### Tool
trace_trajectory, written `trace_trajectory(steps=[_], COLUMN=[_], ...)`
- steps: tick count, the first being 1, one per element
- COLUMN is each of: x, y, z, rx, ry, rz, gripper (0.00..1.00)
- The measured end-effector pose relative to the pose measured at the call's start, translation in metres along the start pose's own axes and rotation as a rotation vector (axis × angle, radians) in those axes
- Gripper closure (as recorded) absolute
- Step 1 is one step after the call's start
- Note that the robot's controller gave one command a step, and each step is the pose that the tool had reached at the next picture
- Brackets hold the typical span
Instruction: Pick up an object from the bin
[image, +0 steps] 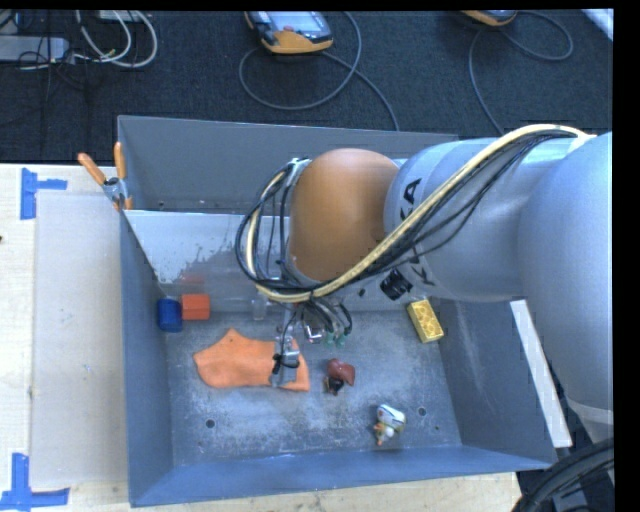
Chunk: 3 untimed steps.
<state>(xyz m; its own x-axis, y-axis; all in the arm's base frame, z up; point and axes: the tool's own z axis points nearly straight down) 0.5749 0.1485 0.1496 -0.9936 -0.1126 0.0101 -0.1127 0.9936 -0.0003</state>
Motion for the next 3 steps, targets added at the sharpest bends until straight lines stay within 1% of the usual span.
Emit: trace_trajectory(steps=[1, 2, 3], x=[0.023, 0.034, 0.034], y=[-0.005, -0.01, -0.01], z=[0.021, 0.081, 0.081], rx=[0.0, -0.001, -0.001], ry=[-0.001, 0.003, 0.003], rz=[-0.049, -0.293, -0.292], gripper=[0.0, 1.0, 1.0])
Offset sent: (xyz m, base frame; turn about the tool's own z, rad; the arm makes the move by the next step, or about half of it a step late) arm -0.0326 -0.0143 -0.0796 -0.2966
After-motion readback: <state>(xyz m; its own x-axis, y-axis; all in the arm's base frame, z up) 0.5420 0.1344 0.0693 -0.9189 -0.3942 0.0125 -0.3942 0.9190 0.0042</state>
